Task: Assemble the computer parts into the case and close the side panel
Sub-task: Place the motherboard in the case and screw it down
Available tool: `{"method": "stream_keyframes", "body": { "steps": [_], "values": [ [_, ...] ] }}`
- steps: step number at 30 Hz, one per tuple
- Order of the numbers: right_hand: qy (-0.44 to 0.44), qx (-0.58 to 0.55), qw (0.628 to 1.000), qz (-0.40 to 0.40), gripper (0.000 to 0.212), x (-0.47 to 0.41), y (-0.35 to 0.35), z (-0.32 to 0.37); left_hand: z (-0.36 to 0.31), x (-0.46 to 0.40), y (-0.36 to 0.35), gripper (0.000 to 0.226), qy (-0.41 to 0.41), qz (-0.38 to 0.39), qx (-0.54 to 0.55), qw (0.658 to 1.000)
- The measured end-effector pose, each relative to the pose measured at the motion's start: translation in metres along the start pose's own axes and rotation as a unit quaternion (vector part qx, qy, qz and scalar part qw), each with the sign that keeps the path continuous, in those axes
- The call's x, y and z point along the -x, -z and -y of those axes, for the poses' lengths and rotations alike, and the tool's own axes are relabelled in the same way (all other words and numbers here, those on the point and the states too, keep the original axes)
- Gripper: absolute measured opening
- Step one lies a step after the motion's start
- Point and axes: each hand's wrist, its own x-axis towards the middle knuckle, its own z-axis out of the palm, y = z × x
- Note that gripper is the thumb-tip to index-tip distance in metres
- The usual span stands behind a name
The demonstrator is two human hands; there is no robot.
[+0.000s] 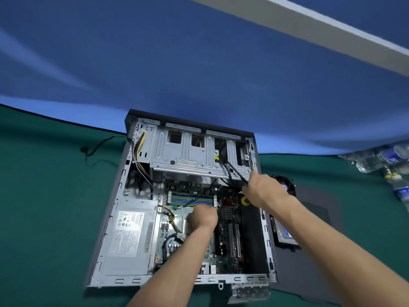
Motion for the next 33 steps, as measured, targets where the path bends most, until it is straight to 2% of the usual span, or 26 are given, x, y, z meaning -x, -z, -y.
{"method": "stream_keyframes", "body": {
  "steps": [3, 5, 7, 9, 13, 16, 18, 21, 24, 26, 30, 33],
  "values": [
    [-0.024, -0.022, 0.999, 0.037, 0.045, -0.001, 0.008, -0.002, -0.001, 0.001, 0.001, 0.039, -0.005, -0.018, 0.003, 1.0],
    [-0.008, -0.031, 0.999, 0.042, 0.035, 0.001, 0.008, -0.004, -0.003, 0.001, 0.002, 0.033, -0.015, -0.022, 0.027, 0.999],
    [0.012, 0.014, 1.0, -0.019, 0.026, 0.004, 0.001, -0.007, -0.004, -0.002, 0.003, 0.024, -0.021, -0.03, 0.061, 0.997],
    [0.023, 0.053, 0.997, -0.056, 0.03, 0.007, -0.006, -0.01, -0.005, -0.003, 0.004, 0.02, -0.024, -0.036, 0.062, 0.997],
    [0.052, -0.019, 0.998, 0.008, 0.04, 0.005, -0.006, -0.012, 0.001, -0.007, 0.006, 0.017, -0.027, -0.036, 0.017, 0.999],
    [0.055, -0.023, 0.997, -0.051, 0.026, 0.008, -0.012, -0.015, 0.005, -0.011, 0.006, 0.018, -0.042, -0.049, -0.004, 0.998],
    [0.038, -0.044, 0.997, -0.05, 0.035, 0.013, -0.016, -0.018, 0.004, -0.012, 0.007, 0.022, -0.054, -0.081, -0.007, 0.995],
    [0.038, -0.128, 0.991, 0.016, 0.05, 0.012, -0.012, -0.02, 0.0, -0.008, 0.006, 0.031, -0.077, -0.116, -0.01, 0.99],
    [0.028, -0.136, 0.99, -0.035, 0.034, 0.012, -0.01, -0.019, 0.001, -0.006, 0.003, 0.03, -0.096, -0.085, -0.045, 0.991],
    [0.016, -0.101, 0.992, -0.071, 0.036, 0.014, -0.013, -0.013, 0.003, -0.01, 0.0, 0.025, -0.097, -0.049, -0.082, 0.991],
    [0.031, -0.11, 0.993, -0.014, 0.035, 0.018, -0.014, -0.002, 0.006, -0.01, -0.007, 0.018, -0.088, 0.004, -0.1, 0.991],
    [0.0, -0.034, 0.997, -0.07, 0.022, 0.022, -0.017, -0.002, 0.009, -0.011, -0.008, 0.019, -0.094, 0.021, -0.101, 0.99]
  ]
}}
